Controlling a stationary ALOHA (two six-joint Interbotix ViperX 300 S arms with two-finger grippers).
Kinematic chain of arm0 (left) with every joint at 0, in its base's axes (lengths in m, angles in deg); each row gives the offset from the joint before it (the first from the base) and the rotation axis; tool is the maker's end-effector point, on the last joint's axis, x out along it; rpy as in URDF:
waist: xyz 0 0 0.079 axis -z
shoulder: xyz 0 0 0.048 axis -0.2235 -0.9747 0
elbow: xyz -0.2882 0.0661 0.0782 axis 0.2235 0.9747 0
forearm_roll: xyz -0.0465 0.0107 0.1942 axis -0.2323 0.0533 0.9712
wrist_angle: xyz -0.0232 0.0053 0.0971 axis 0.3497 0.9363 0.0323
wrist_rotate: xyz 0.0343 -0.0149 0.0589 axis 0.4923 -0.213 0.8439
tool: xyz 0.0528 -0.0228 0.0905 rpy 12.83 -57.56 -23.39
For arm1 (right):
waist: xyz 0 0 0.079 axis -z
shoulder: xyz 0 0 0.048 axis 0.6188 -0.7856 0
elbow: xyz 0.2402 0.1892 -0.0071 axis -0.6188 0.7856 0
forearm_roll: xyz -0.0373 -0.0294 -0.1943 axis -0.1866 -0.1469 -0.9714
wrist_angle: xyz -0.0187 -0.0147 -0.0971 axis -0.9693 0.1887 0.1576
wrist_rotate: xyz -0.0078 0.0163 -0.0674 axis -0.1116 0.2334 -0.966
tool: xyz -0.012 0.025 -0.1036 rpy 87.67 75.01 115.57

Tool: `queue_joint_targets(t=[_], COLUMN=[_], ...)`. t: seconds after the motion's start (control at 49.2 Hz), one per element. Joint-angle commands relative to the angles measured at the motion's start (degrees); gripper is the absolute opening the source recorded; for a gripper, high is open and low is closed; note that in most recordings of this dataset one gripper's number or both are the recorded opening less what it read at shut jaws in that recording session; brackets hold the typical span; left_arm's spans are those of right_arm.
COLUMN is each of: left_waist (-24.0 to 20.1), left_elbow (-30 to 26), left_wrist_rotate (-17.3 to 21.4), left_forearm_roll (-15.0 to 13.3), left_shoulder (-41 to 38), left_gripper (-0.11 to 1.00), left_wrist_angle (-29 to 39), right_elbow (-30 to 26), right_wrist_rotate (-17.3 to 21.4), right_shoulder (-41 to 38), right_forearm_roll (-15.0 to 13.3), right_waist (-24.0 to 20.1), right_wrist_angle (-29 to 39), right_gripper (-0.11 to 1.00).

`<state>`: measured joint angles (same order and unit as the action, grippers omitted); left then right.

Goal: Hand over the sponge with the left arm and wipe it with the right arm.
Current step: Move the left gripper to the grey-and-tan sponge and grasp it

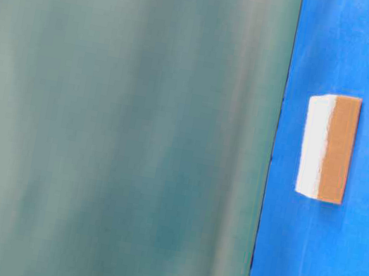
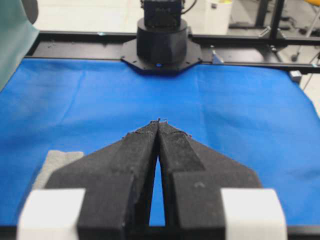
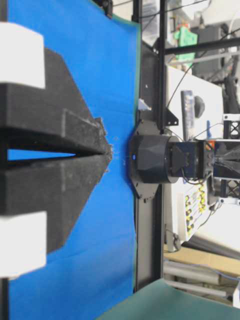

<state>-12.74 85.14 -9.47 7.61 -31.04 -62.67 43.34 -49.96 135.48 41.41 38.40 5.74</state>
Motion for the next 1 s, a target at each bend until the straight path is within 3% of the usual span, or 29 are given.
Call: queue_joint_targets(t=[0.0,0.345,0.63,0.731,0.813,0.975], left_waist=[-0.4,-3.3,-9.2,-10.3,-10.6,-11.4], left_elbow=[-1.0,-1.2,-3.1,-5.0,-7.5,-14.2], left_wrist_rotate=[-0.1,1.0,1.2,3.4,5.4,8.0], left_forearm_roll=[-1.1,-1.1,-1.1,-1.1,-1.1,-1.1], left_shoulder=[-0.4,-3.7,-15.4,-21.2,-26.0,-36.7], left_gripper=[0.00,0.00,0.00,0.02,0.17,0.66], left_wrist_angle=[-0.9,-1.1,-7.2,-8.5,-8.8,-8.4], right_elbow=[-1.1,-3.2,-3.0,-3.0,-2.9,-2.8], right_wrist_rotate=[-0.5,-0.6,-0.5,-0.5,-0.5,-0.5], right_shoulder=[-0.5,-2.5,-3.1,-3.3,-3.3,-3.6], right_forearm_roll=[0.0,-0.2,-0.2,-0.2,-0.2,-0.1], right_waist=[0.0,0.0,0.0,0.0,0.0,0.0], right_wrist_angle=[-0.2,3.2,3.2,3.3,3.3,3.7], right_gripper=[0.00,0.00,0.00,0.00,0.00,0.00])
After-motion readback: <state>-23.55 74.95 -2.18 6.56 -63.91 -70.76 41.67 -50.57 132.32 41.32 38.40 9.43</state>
